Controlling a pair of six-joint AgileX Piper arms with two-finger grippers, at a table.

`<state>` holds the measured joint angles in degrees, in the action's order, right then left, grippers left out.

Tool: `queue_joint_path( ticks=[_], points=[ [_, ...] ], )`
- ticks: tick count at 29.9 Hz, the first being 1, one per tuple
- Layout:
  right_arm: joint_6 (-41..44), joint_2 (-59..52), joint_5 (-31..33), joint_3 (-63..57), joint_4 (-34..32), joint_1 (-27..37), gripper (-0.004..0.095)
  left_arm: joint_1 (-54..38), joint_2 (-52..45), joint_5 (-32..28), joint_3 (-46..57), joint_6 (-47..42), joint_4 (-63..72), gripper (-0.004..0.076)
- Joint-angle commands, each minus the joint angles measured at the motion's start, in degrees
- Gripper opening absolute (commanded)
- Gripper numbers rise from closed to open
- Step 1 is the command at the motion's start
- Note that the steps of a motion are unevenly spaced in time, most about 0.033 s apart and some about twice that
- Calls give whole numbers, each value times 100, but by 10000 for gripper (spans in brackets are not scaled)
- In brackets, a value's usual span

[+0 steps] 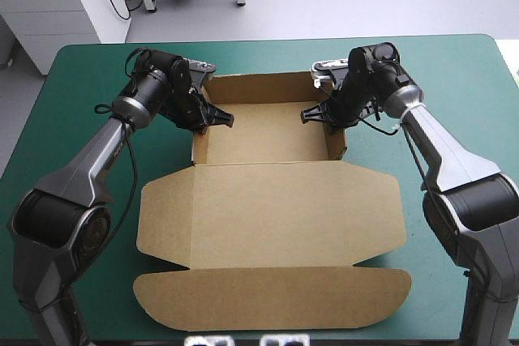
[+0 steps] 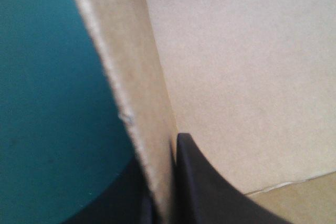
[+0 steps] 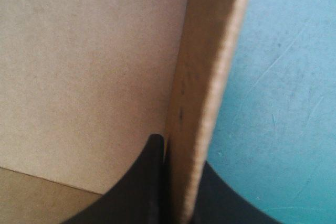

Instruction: Fold the box

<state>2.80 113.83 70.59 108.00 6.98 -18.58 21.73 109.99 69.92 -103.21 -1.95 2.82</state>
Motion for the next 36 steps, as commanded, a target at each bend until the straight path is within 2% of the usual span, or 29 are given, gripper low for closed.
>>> queue_joint_path(
  ticks=[1,13,15,18,20,23,25,27,28,29,31,36],
  points=[
    [-354,-276,44,182,328,-39,-14,65,-125,-35,-168,414,296,-6],
    [-249,-72,97,173,-57,-39,-14,65,130,204,-155,584,356,10],
    [-205,-59,107,173,-233,-39,-14,65,130,216,-155,584,366,58],
    [-6,-51,107,173,-551,-39,1,65,140,296,-155,584,341,202],
    [39,-51,107,173,-627,-39,62,65,140,342,-155,553,297,318],
    [18,-51,107,173,-627,-39,269,53,140,355,-166,525,296,437],
    [-58,-51,107,173,-560,-39,496,53,140,342,-203,511,335,480],
    [-57,-51,107,173,-508,-39,736,53,140,368,-279,501,392,487],
    [-57,-51,107,173,-458,-39,831,53,140,368,-306,501,466,487],
    [-57,-51,107,173,-426,-39,886,53,140,368,-342,501,521,487],
    [-57,-62,107,185,-338,-39,936,53,130,368,-432,501,665,487],
    [-37,-166,107,195,-370,-39,890,53,-7,368,-542,501,674,487]
  ],
)
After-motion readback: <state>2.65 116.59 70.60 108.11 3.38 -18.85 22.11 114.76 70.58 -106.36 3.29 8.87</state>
